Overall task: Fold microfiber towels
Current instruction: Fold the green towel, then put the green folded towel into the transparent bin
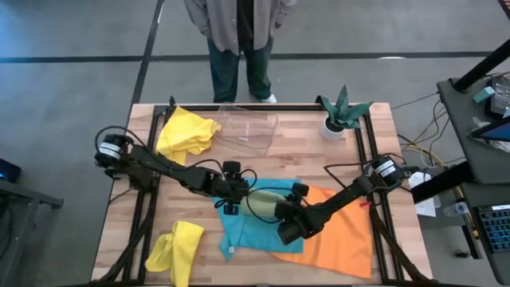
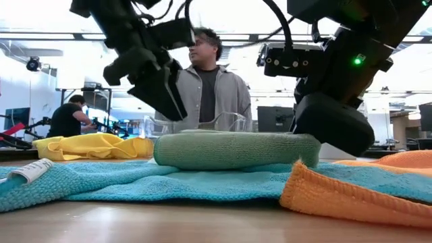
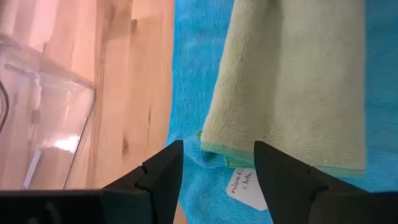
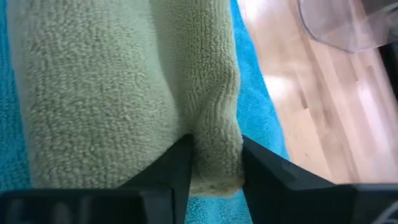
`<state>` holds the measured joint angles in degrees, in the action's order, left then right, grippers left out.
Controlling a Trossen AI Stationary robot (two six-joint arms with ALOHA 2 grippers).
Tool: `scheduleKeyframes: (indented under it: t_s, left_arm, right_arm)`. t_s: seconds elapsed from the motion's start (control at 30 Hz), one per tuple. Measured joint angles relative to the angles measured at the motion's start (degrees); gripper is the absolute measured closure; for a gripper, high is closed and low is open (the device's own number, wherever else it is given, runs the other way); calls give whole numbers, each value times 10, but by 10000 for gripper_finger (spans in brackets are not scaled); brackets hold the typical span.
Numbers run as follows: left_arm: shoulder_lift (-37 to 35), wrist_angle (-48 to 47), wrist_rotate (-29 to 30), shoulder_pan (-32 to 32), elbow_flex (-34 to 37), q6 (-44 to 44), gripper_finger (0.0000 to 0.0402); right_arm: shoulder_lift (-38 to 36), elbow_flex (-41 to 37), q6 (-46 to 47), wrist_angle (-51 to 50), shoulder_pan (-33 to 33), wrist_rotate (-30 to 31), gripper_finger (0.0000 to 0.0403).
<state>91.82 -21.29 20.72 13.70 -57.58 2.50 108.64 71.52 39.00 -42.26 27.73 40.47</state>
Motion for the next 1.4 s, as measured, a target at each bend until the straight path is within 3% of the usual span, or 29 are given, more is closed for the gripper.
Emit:
scheduleKeyframes:
  t_s: [0.23,0.4,0.57,0.77,1.17,1.27,1.4]
  left_arm:
    - [-9,29,3,50,0,2,221]
    - [14,95,4,96,0,-15,221]
    - [47,169,20,131,-1,-37,221]
    - [82,190,69,139,-3,-48,221]
    - [129,188,60,139,-53,-94,220]
    - [129,180,53,138,-68,-108,206]
    - [132,172,55,129,-75,-110,159]
  right_arm:
    - [-5,33,20,-67,0,31,249]
    - [-7,60,49,-129,0,48,230]
    - [-45,67,50,-128,23,70,225]
    - [-99,57,82,-129,55,107,225]
    - [-108,42,115,-128,88,121,223]
    - [-108,42,116,-128,88,121,223]
    - [-108,42,116,-128,88,121,222]
